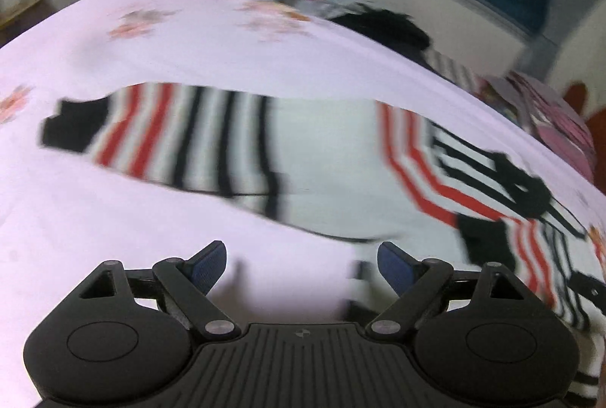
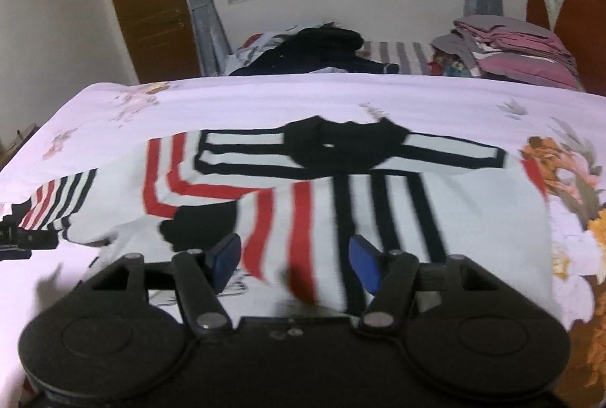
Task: Fold small clothes
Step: 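Move the left gripper to the other sleeve and grasp its black cuff, then fold the held sleeve across the sweater body with the left gripper, release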
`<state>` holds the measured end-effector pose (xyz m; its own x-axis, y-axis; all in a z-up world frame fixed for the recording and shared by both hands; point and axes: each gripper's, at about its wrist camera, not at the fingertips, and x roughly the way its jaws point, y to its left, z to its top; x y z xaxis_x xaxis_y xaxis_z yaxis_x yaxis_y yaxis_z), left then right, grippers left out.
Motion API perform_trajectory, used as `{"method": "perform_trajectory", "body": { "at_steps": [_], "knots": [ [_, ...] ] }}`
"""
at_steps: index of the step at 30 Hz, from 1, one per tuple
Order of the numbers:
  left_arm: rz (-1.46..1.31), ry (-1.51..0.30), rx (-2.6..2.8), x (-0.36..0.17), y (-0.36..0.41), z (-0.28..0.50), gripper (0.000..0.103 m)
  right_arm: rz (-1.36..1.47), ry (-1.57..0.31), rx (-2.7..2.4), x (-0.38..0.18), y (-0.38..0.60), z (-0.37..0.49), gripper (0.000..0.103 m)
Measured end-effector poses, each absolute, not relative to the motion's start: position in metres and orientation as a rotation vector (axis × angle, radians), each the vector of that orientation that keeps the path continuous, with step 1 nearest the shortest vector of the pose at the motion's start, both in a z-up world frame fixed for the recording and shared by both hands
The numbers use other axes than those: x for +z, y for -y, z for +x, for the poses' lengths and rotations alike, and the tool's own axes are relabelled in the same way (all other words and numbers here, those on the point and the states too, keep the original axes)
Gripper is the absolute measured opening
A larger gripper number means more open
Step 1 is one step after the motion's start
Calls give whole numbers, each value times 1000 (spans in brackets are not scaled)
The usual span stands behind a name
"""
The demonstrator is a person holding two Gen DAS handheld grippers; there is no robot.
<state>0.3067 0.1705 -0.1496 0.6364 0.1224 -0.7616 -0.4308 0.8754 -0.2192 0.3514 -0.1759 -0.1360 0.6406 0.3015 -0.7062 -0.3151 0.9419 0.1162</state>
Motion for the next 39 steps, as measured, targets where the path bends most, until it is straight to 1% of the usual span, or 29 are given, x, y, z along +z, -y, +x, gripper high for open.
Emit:
{"method": "perform_trajectory", "body": {
  "at_steps": [5,12,17,21,22,23,24,25,26,27,28,29,34,37,39],
  "knots": [
    [-459,-818,407,-164,-225,294,86,-37,-814,366,-140,142,354,62],
    [-619,-768,499,-190,-309,294,86,-60,-832,353,-151,107,358,62],
    [-707,-703,506,-208,-343,303,86,-67,-843,312,-160,94,366,62],
    [-702,-655,496,-212,-353,318,86,-70,-851,288,-166,87,372,62],
    [-700,-642,494,-212,-354,322,84,-70,-851,279,-167,86,374,62],
    [-700,-629,494,-213,-355,325,66,-72,-847,269,-168,85,375,62],
    [-703,-626,489,-213,-355,328,55,-75,-845,263,-168,84,377,62],
    [-712,-626,488,-215,-357,331,39,-77,-846,255,-169,83,378,62],
    [-715,-622,495,-215,-359,333,30,-77,-846,247,-170,83,380,62],
    [-721,-620,494,-216,-362,335,26,-77,-846,241,-171,83,381,62],
    [-728,-619,488,-216,-363,337,15,-78,-846,235,-172,83,382,62],
    [-732,-616,479,-215,-363,338,8,-80,-846,229,-173,83,383,61],
    [-670,-552,391,-189,-344,343,7,-82,-852,188,-178,87,389,60],
    [-618,-520,294,-165,-320,352,7,-95,-910,181,-193,90,397,61],
    [-569,-495,218,-145,-296,361,7,-74,-912,193,-191,92,399,62]
  ]
}}
